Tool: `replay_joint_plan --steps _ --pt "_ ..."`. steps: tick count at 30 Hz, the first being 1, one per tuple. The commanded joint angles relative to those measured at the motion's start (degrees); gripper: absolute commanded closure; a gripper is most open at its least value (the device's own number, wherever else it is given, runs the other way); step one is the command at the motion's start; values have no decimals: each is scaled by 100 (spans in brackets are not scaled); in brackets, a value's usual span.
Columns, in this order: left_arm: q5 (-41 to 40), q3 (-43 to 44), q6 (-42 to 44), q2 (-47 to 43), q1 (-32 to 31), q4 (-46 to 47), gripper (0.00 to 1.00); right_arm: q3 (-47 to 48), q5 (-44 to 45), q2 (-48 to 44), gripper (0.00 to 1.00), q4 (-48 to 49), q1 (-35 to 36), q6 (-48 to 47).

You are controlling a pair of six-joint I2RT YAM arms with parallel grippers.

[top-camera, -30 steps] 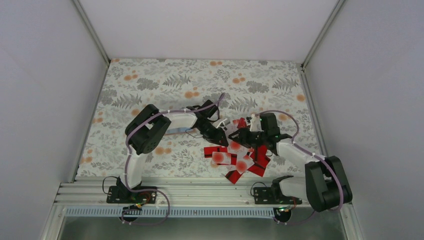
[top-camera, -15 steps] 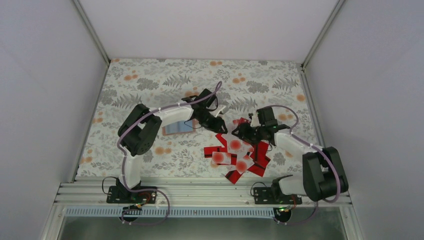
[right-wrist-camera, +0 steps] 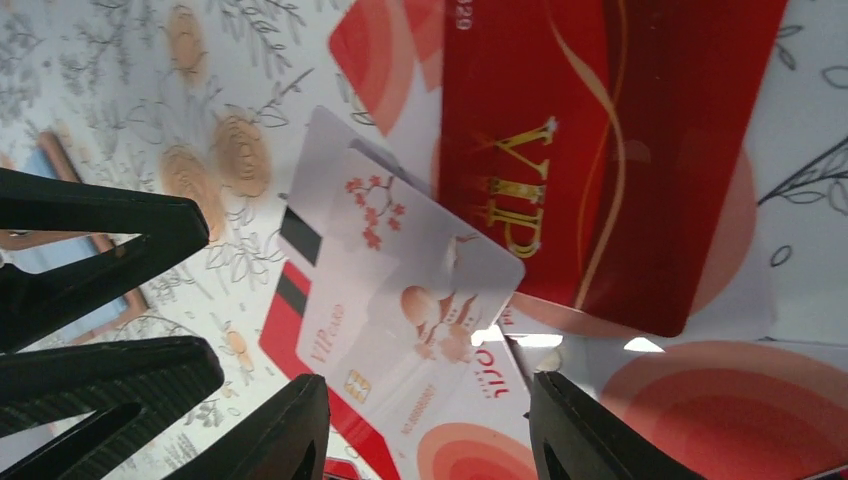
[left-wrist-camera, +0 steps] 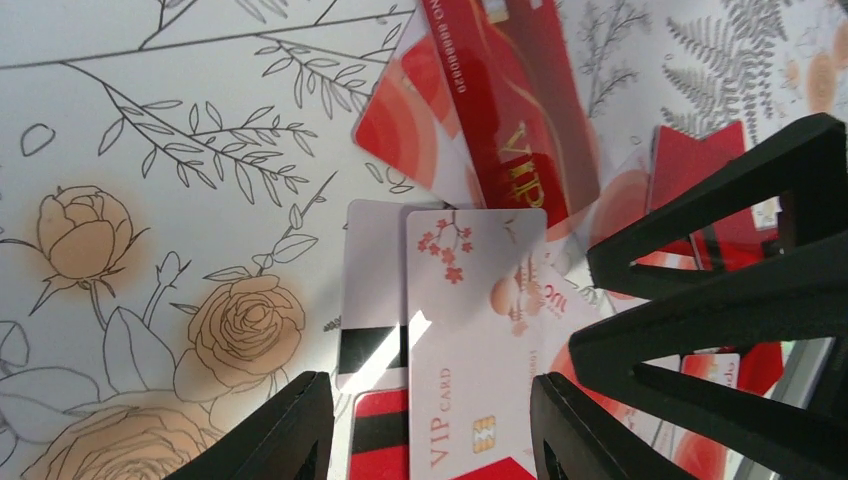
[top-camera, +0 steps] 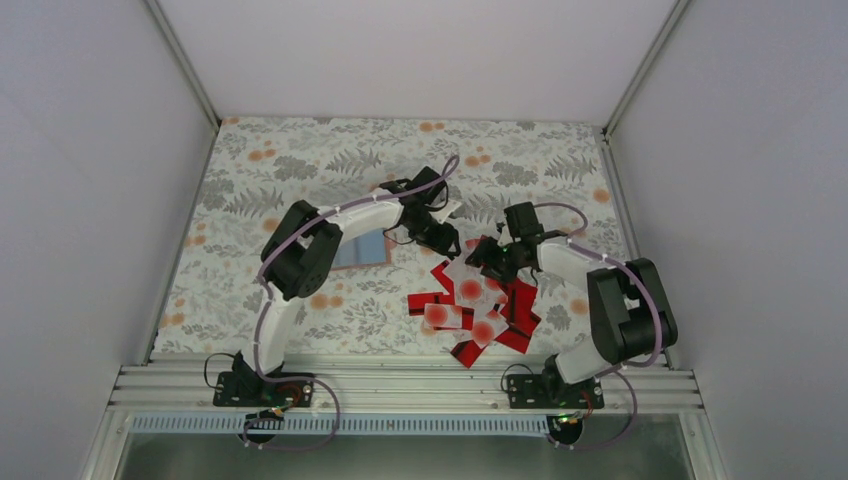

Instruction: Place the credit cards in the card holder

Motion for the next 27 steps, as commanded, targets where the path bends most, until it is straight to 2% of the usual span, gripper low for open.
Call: replay_joint_plan --steps 1,12,27 --pt "-73 223 166 239 -9 -248 50 178 316 124 48 -251 29 3" --pt "312 175 153 455 -139 -220 50 226 78 564 48 -60 27 -128" --pt "1324 170 -72 727 -253 155 55 46 -246 1076 49 368 26 -225"
